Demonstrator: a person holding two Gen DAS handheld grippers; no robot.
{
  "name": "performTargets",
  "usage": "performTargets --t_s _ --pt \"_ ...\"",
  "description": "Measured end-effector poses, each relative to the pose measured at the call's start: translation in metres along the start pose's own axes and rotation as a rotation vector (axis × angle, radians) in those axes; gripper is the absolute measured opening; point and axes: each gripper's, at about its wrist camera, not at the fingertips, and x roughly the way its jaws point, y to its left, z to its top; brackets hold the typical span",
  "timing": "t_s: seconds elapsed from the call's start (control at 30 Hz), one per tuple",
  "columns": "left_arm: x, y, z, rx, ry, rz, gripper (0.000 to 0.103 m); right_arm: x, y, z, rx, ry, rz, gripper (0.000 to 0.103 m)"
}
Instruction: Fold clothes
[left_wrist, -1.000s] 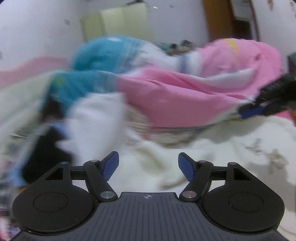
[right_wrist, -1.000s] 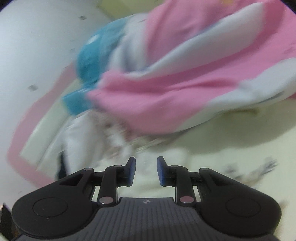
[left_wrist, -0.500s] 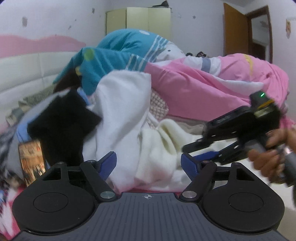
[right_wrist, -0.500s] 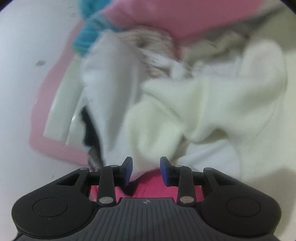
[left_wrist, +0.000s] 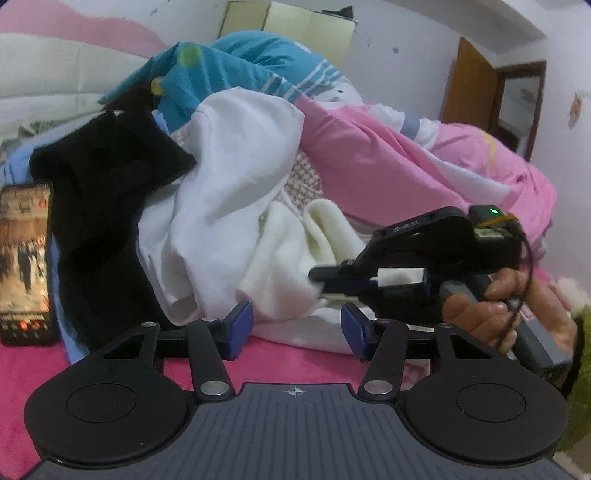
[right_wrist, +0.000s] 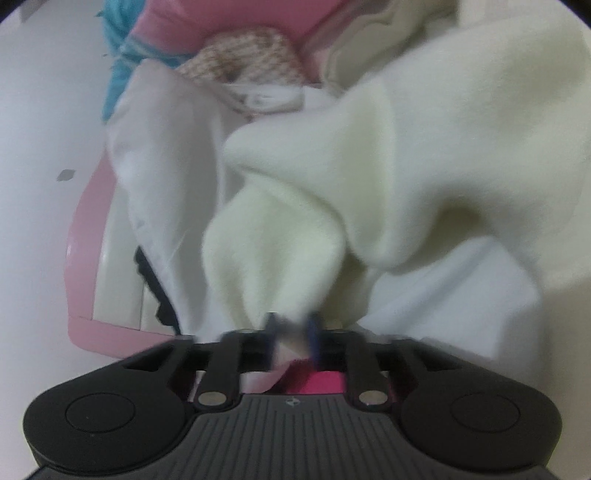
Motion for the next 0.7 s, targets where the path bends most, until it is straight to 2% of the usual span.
performTargets --t_s 0.1,0.17,0.27,0.37,0.4,0.5,0.63,0.7 --pt "0.0 0.007 -0.003 -0.088 -0.019 -0.052 0.07 -0.014 0.006 -0.007 -0.038 -0.03 0.068 0.005" --pt "0.003 0.013 -0.005 -0.155 -0.016 -0.091 0.074 -0.023 0.008 -0.01 -0.046 -0.044 0.101 0.005" --pt "0.011 0.026 -0.01 -0.296 0.003 -0.156 0.076 -0.037 0.006 -0.014 -0.032 -0.051 0.145 0.005" --pt "0.015 0.041 -0.016 -0.459 0.029 -0.252 0.077 -0.057 0.005 -0.023 -0.027 -0.044 0.182 0.005" --pt "0.014 0.043 -0.018 -0.485 0.034 -0.287 0.077 -0.065 0.004 -0.027 -0.029 -0.04 0.193 0.005" --pt "0.009 0.043 -0.023 -0.495 0.06 -0.373 0.079 -0.089 -0.002 -0.043 -0.028 -0.02 0.225 0.005" --pt "0.011 0.029 -0.038 -0.501 0.164 -0.496 0.08 -0.134 -0.01 -0.061 -0.035 0.011 0.263 0.005" --pt "0.011 0.017 -0.047 -0.486 0.209 -0.532 0.081 -0.156 -0.016 -0.069 -0.045 0.017 0.278 0.005"
